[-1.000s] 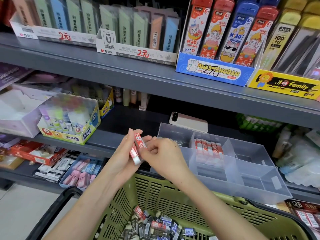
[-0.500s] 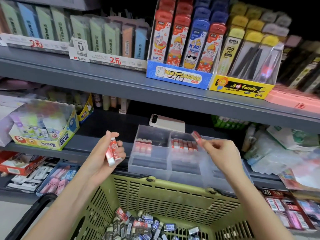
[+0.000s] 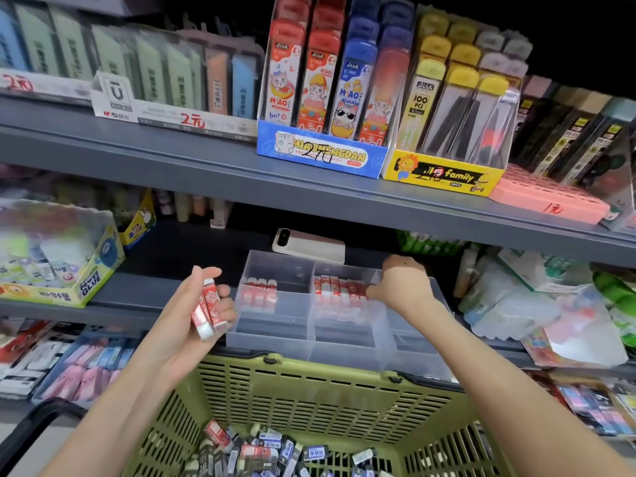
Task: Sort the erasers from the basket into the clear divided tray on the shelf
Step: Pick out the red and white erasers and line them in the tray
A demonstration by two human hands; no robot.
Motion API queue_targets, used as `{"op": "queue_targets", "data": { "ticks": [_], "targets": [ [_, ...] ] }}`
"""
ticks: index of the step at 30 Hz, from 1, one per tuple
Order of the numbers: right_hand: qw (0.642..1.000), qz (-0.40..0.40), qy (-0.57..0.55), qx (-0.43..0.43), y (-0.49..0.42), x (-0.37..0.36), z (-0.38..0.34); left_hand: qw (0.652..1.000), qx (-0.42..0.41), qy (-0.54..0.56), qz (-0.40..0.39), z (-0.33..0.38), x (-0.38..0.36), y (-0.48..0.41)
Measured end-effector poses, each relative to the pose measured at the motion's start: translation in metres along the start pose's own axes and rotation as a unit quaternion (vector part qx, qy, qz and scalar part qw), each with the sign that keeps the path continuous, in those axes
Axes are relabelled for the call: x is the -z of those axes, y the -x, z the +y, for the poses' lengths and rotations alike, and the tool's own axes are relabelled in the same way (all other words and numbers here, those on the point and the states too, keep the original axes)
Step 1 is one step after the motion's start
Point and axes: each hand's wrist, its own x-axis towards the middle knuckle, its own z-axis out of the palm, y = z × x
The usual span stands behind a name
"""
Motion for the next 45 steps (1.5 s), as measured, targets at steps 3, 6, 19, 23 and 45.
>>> {"op": "queue_targets", "data": {
  "ticks": [3,6,19,23,45],
  "targets": [
    [0.998,-0.018,-0.048,-0.042,-0.003,-0.004,0.003,1.000,-0.003,-0.016,-0.009,0.000,-0.002,0.001],
    [0.989,-0.014,-0.131,-0.063,-0.001,-0.007,0.009,1.000,-0.005,-0.019,-0.012,0.000,-0.004,0.003],
    [0.979,-0.188,-0.079,-0.023,0.004,-0.004,0.017,1.000,0.009,-0.012,-0.004,0.000,-0.004,0.005],
    [0.971,-0.209,-0.110,-0.040,0.010,-0.001,0.017,1.000,0.015,-0.013,0.002,0.001,-0.006,0.006],
    [0.755,-0.188,-0.627,0.026,0.092,0.017,-0.122,0.995,0.021,0.072,-0.061,0.000,-0.013,0.014]
  ]
}}
